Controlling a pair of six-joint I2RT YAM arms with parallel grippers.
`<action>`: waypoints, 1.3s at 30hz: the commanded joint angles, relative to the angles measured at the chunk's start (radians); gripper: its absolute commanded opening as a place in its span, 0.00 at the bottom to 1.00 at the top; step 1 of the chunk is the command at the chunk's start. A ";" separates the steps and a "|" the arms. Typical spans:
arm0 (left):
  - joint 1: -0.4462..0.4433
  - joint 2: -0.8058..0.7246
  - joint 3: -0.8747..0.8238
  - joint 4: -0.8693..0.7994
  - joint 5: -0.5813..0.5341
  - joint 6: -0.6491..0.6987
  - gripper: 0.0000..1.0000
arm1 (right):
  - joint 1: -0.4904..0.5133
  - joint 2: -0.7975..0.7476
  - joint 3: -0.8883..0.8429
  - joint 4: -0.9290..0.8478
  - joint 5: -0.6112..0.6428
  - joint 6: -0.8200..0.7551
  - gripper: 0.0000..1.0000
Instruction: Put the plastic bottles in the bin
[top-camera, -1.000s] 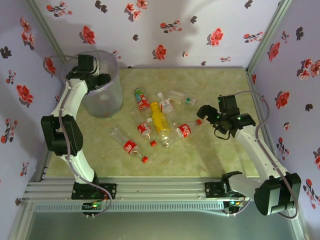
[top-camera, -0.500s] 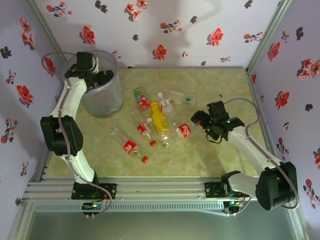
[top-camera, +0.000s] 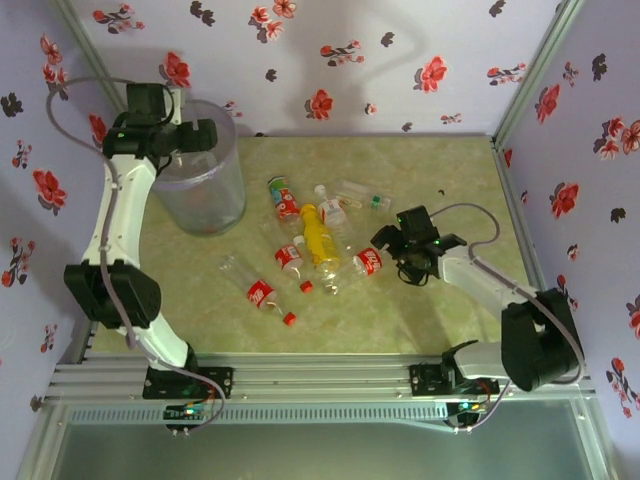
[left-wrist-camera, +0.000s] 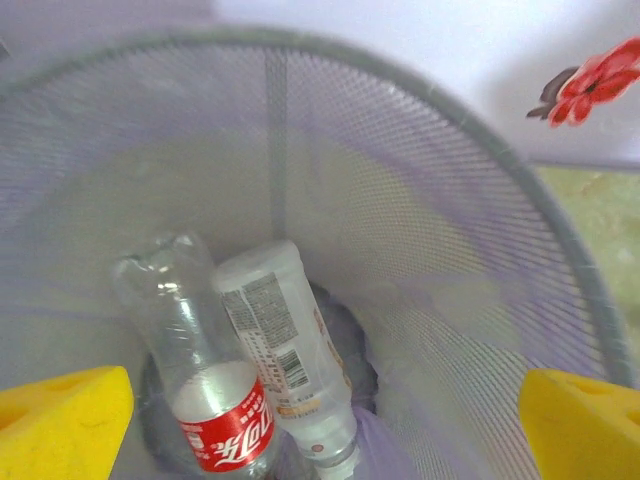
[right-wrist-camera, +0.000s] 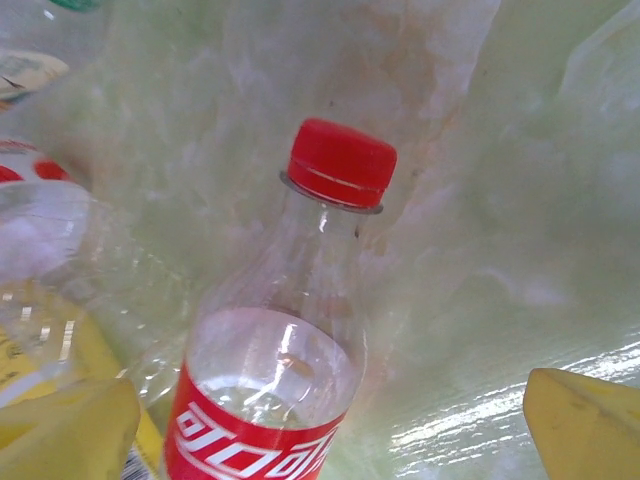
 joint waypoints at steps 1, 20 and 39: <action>-0.015 -0.092 0.016 -0.074 -0.025 0.046 0.99 | 0.029 0.042 0.030 0.022 0.035 0.026 0.99; -0.382 -0.439 -0.459 0.048 0.042 -0.161 0.97 | 0.082 0.235 0.094 0.067 0.089 0.044 0.83; -0.589 -0.352 -0.631 0.289 0.137 -0.252 0.97 | 0.040 0.111 0.125 -0.021 0.091 -0.024 0.56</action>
